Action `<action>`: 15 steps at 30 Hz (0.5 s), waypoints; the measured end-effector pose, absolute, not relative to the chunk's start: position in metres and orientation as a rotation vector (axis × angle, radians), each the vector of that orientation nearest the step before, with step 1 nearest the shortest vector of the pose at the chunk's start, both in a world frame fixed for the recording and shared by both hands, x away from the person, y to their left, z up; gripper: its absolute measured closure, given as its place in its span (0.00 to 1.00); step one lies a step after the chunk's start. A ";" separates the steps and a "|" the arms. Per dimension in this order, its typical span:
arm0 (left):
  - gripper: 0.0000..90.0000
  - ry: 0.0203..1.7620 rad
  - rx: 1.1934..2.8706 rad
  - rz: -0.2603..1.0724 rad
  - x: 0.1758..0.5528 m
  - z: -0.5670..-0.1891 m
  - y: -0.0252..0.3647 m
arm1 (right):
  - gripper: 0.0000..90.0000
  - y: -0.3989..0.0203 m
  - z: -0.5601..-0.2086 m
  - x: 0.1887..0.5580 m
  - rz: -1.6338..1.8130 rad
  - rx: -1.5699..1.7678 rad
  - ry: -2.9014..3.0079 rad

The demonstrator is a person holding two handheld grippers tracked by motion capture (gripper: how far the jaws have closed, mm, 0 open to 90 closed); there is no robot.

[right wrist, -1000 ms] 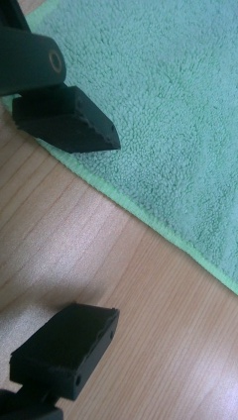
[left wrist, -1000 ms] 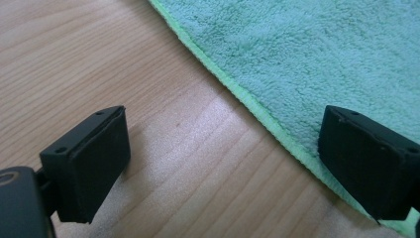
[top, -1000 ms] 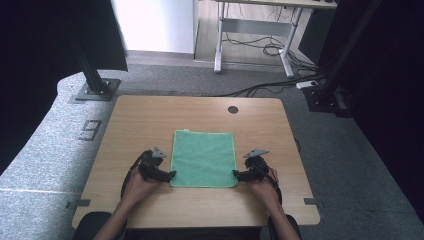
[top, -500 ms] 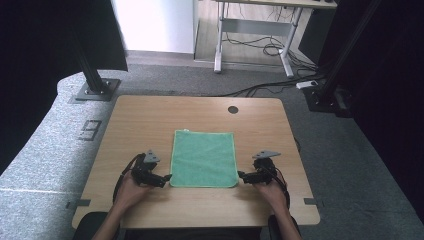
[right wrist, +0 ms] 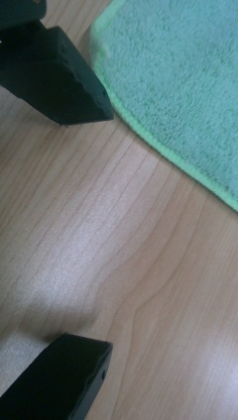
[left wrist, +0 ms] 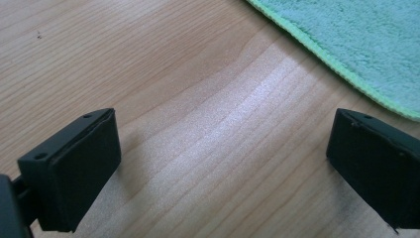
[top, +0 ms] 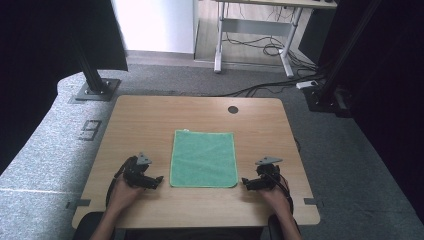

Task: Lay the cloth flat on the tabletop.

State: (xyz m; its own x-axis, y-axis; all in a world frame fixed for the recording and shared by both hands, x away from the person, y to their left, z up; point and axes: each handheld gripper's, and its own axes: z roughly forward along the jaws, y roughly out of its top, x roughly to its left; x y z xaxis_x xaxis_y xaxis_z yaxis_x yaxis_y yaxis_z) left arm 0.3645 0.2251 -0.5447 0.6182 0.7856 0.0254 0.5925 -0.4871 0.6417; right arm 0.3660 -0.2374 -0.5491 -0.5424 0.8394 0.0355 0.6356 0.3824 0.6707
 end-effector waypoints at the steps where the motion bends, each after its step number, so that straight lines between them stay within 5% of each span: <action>1: 0.00 1.078 2.247 0.424 0.365 -0.545 0.225 | 0.00 -0.237 -0.549 0.366 0.926 1.292 2.336; 15: 0.00 1.066 2.219 0.389 0.368 -0.549 0.225 | 0.00 -0.239 -0.556 0.367 0.955 1.267 2.276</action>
